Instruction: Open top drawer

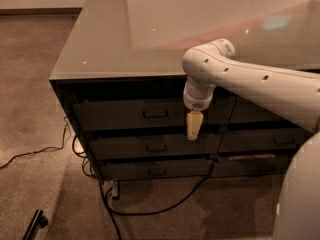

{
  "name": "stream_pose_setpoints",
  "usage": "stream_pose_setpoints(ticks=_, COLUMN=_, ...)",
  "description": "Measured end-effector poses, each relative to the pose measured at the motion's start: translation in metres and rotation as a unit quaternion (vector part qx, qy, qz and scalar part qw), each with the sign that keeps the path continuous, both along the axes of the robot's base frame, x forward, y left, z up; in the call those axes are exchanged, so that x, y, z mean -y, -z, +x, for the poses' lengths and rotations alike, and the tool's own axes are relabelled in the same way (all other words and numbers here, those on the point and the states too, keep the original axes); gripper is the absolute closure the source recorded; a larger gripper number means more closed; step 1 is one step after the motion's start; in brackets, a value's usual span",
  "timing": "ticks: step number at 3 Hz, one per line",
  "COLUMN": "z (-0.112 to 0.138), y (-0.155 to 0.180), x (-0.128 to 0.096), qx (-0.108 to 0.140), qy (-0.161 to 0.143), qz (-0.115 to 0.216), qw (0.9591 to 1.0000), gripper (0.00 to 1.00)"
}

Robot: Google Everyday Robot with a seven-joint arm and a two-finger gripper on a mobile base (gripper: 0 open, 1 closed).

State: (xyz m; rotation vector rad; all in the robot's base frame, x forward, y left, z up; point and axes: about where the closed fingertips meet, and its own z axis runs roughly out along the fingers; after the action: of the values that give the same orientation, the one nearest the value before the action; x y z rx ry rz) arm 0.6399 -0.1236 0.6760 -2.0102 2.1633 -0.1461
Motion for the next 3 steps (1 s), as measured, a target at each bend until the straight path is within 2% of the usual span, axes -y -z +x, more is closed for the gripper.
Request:
stream_pose_setpoints(ticks=1, z=0.007, y=0.009, x=0.0, qx=0.008, qy=0.015, qz=0.005, qw=0.9998, gripper=0.0)
stream_pose_setpoints(ticks=3, z=0.029, y=0.027, x=-0.004, qx=0.011, qy=0.012, qz=-0.01, qw=0.9998, gripper=0.0)
